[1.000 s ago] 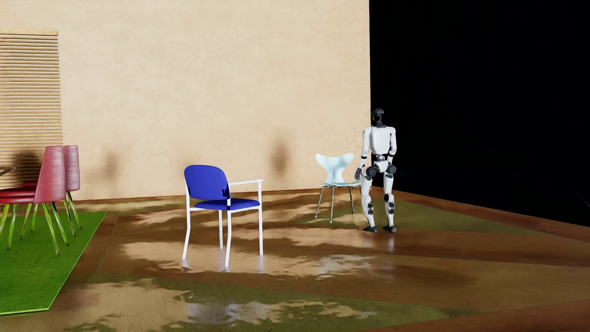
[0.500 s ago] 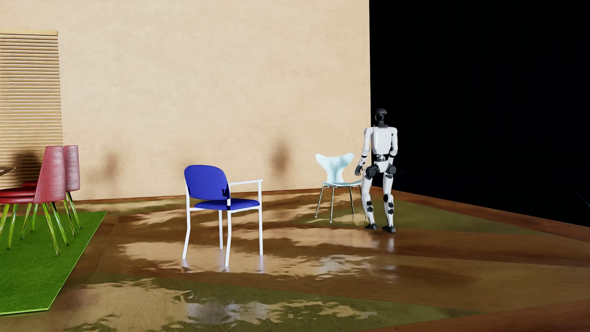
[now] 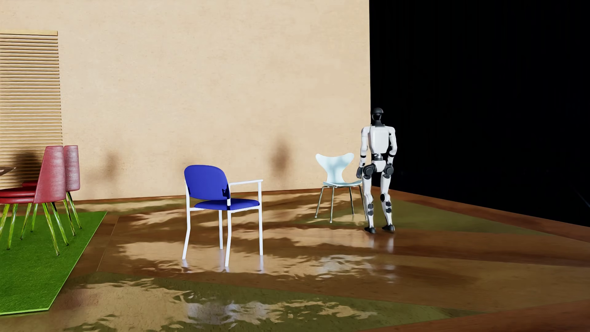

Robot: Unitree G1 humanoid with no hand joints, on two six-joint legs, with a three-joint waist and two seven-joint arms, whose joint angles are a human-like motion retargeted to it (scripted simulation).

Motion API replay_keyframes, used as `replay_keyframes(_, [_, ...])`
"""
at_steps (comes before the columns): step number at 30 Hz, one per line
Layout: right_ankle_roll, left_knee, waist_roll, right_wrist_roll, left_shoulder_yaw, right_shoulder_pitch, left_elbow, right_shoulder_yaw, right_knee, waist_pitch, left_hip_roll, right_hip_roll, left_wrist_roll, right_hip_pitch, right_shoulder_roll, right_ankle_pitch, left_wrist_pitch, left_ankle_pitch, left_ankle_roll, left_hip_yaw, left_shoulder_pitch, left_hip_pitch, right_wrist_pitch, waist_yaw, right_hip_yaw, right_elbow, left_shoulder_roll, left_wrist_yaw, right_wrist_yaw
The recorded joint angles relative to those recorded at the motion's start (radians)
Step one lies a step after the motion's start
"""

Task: Move towards the light cyan chair

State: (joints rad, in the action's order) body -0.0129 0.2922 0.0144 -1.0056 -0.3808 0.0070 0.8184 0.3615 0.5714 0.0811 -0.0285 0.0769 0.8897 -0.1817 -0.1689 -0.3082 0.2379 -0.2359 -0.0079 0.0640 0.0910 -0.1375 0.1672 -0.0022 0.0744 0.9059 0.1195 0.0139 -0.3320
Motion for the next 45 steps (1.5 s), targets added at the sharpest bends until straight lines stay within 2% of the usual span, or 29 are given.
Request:
replay_keyframes(1, [0.046,0.019,-0.008,0.049,-0.007,-0.005,-0.025,-0.029,0.099,0.010,-0.005,-0.019,-0.006,-0.059,0.031,-0.006,-0.011,-0.010,-0.006,0.014,0.005,-0.013,0.017,0.002,-0.024,-0.015,0.002,0.006,0.009])
replay_keyframes(2, [0.045,0.023,-0.016,0.121,-0.016,-0.006,-0.033,-0.066,0.152,0.016,-0.009,-0.044,-0.018,-0.097,0.054,-0.042,-0.023,-0.014,-0.014,0.024,0.001,-0.015,0.015,0.003,-0.055,-0.039,0.006,0.015,0.061])
replay_keyframes(3, [0.024,0.020,-0.022,0.168,-0.026,-0.005,-0.028,-0.080,0.148,0.020,-0.014,-0.061,-0.028,-0.104,0.071,-0.086,-0.027,-0.015,-0.021,0.028,-0.005,-0.011,0.008,0.002,-0.071,-0.054,0.010,0.025,0.112])
replay_keyframes(4, [-0.007,0.011,-0.027,0.181,-0.039,-0.003,-0.013,-0.066,0.087,0.019,-0.019,-0.064,-0.031,-0.087,0.079,-0.097,-0.018,-0.015,-0.024,0.026,-0.011,0.000,-0.007,-0.002,-0.073,-0.062,0.013,0.027,0.147])
replay_keyframes(5, [0.003,0.005,-0.030,0.175,-0.053,0.003,0.005,-0.039,-0.018,0.017,-0.024,-0.064,-0.029,-0.047,0.079,-0.065,-0.002,-0.016,-0.023,0.020,-0.017,0.009,-0.029,-0.004,-0.068,-0.069,0.014,0.016,0.168])
replay_keyframes(6, [-0.023,-0.005,-0.031,0.169,-0.064,0.011,0.016,-0.011,-0.105,0.014,-0.026,-0.059,-0.029,-0.001,0.078,-0.032,0.010,-0.015,-0.019,0.012,-0.021,0.022,-0.057,-0.005,-0.061,-0.074,0.016,-0.010,0.185])
replay_keyframes(8, [-0.029,-0.020,-0.024,0.174,-0.064,0.014,0.015,0.041,-0.231,0.009,-0.017,-0.046,-0.054,0.078,0.075,0.012,-0.004,-0.011,-0.007,0.001,-0.014,0.049,-0.102,-0.002,-0.061,-0.057,0.024,-0.070,0.236])
replay_keyframes(10, [-0.010,-0.022,-0.012,0.146,-0.057,-0.005,0.004,0.116,-0.326,0.002,0.005,-0.027,-0.076,0.139,0.058,0.054,-0.023,-0.014,-0.002,-0.002,0.005,0.066,-0.123,0.002,-0.064,-0.008,0.037,-0.098,0.279])
replay_keyframes(11, [-0.005,-0.025,-0.008,0.133,-0.069,-0.012,-0.005,0.145,-0.361,-0.003,0.013,-0.019,-0.068,0.164,0.048,0.071,-0.028,-0.015,-0.004,-0.004,0.009,0.075,-0.131,0.004,-0.066,0.010,0.046,-0.097,0.290])
replay_keyframes(14, [-0.012,-0.030,-0.001,0.146,-0.108,-0.012,-0.013,0.155,-0.401,-0.012,0.027,-0.006,-0.046,0.195,0.026,0.089,-0.027,-0.017,-0.010,-0.008,0.005,0.088,-0.124,0.005,-0.070,0.028,0.061,-0.052,0.276])
replay_keyframes(16, [-0.020,-0.029,0.000,0.161,-0.114,-0.002,0.026,0.142,-0.399,-0.016,0.029,-0.004,-0.050,0.198,0.015,0.088,0.005,-0.021,-0.018,-0.011,-0.009,0.092,-0.102,0.004,-0.074,0.041,0.043,-0.025,0.260])
replay_keyframes(18, [-0.026,-0.029,0.000,0.164,-0.119,0.004,0.062,0.137,-0.404,-0.021,0.030,-0.002,-0.054,0.204,-0.001,0.091,0.031,-0.018,-0.006,-0.015,-0.021,0.093,-0.090,0.003,-0.076,0.053,0.021,-0.011,0.268])
replay_keyframes(22, [-0.035,-0.029,-0.001,0.172,-0.138,0.005,0.060,0.135,-0.414,-0.029,0.032,0.001,-0.064,0.207,-0.030,0.096,0.033,-0.020,-0.006,-0.013,-0.017,0.094,-0.082,0.002,-0.074,0.078,0.022,0.022,0.265])
replay_keyframes(26, [-0.038,-0.027,0.001,0.183,-0.170,0.009,0.075,0.126,-0.411,-0.033,0.032,0.001,-0.071,0.205,-0.035,0.093,0.018,-0.024,-0.007,-0.010,-0.037,0.092,-0.081,0.001,-0.070,0.076,0.041,-0.008,0.257])
replay_keyframes(28, [-0.039,-0.023,0.002,0.188,-0.174,0.009,0.088,0.125,-0.407,-0.033,0.031,0.000,-0.066,0.204,-0.026,0.089,0.026,-0.026,-0.008,-0.009,-0.057,0.091,-0.080,0.000,-0.070,0.072,0.042,-0.019,0.254])
replay_keyframes(31, [-0.041,-0.022,0.004,0.184,-0.160,-0.004,0.078,0.139,-0.409,-0.035,0.030,-0.001,-0.069,0.204,-0.009,0.089,0.033,-0.027,-0.008,-0.007,-0.078,0.089,-0.089,-0.001,-0.068,0.067,0.036,-0.010,0.264])
replay_keyframes(34, [-0.041,-0.026,0.006,0.193,-0.154,-0.010,0.067,0.134,-0.407,-0.039,0.026,-0.003,-0.066,0.200,0.015,0.087,0.006,-0.022,0.004,-0.005,-0.098,0.089,-0.090,-0.001,-0.065,0.049,0.039,0.003,0.256])
replay_keyframes(40, [-0.039,-0.030,0.008,0.204,-0.120,-0.024,0.048,0.113,-0.406,-0.045,0.024,-0.004,-0.072,0.200,0.044,0.082,0.005,-0.022,0.011,0.000,-0.103,0.092,-0.084,-0.002,-0.060,0.021,0.012,0.018,0.244])
replay_keyframes(45, [-0.036,-0.033,0.008,0.198,-0.151,-0.028,0.055,0.109,-0.404,-0.046,0.024,-0.005,-0.061,0.207,0.043,0.077,0.008,-0.028,0.013,0.004,-0.094,0.103,-0.085,-0.003,-0.057,0.030,0.007,-0.023,0.244])
